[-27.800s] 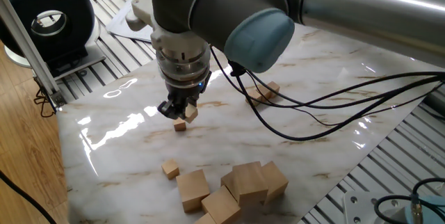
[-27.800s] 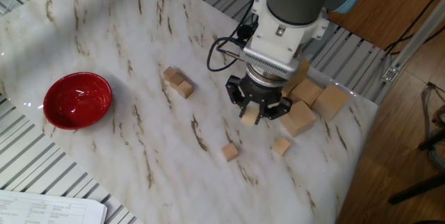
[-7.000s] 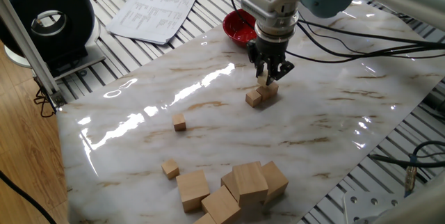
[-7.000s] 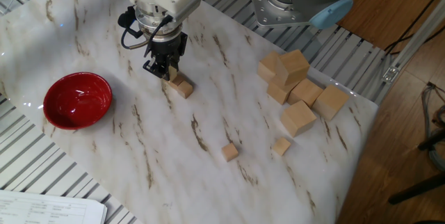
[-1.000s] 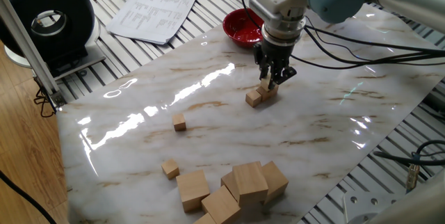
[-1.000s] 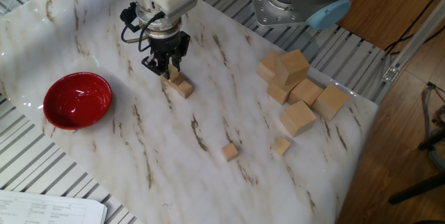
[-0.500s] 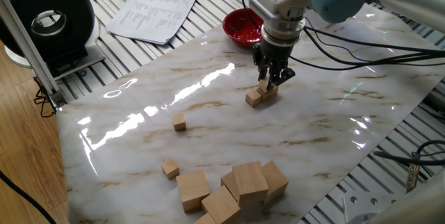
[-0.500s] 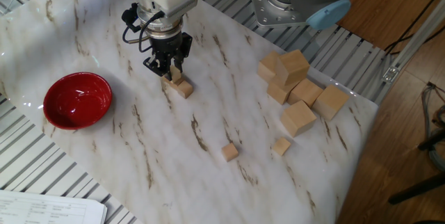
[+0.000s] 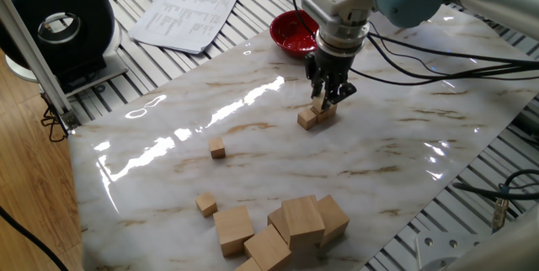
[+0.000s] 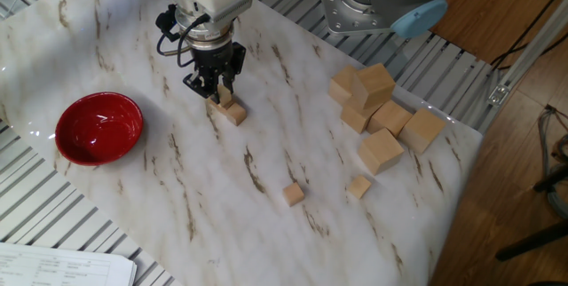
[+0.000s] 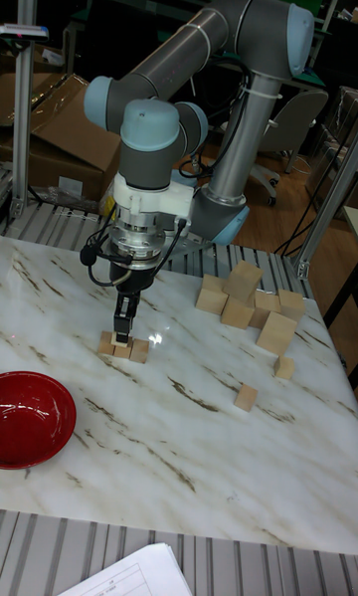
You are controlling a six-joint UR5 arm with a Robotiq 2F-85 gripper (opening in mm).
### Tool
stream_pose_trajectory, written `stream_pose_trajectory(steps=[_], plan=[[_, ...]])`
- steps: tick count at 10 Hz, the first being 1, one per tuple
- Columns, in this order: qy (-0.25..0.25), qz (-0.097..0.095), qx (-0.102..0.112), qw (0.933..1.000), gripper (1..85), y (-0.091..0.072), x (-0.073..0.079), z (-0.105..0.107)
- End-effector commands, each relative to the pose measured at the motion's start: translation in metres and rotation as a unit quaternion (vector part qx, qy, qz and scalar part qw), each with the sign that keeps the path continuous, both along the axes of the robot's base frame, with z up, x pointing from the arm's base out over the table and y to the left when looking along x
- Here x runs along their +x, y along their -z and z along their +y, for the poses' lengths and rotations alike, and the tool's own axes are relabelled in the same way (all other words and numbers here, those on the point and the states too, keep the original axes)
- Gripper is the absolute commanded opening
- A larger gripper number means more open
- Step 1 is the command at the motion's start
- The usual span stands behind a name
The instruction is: Stack the blocks into a pyramid shape
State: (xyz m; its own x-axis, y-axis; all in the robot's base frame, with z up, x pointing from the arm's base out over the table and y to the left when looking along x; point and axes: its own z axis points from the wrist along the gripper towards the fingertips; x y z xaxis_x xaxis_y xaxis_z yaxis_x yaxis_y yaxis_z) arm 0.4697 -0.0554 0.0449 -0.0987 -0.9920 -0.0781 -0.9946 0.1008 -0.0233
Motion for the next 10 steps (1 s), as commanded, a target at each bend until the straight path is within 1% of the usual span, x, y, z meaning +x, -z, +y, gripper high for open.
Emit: stream_pose_trajectory(steps=[1, 2, 4, 10], plan=[[0.001, -0.003, 0.002, 1.0000, 9.7, -0.0010, 0.0021, 0.0000], [-0.001, -0.002, -0.001, 1.0000, 10.0, -0.0008, 0.0017, -0.0016], [0.000, 0.005, -0.001, 1.0000, 10.3, -0.0007, -0.0022, -0.0018], [-0.001, 0.010, -0.004, 0.9999, 10.3, -0.0007, -0.0044, -0.0062]])
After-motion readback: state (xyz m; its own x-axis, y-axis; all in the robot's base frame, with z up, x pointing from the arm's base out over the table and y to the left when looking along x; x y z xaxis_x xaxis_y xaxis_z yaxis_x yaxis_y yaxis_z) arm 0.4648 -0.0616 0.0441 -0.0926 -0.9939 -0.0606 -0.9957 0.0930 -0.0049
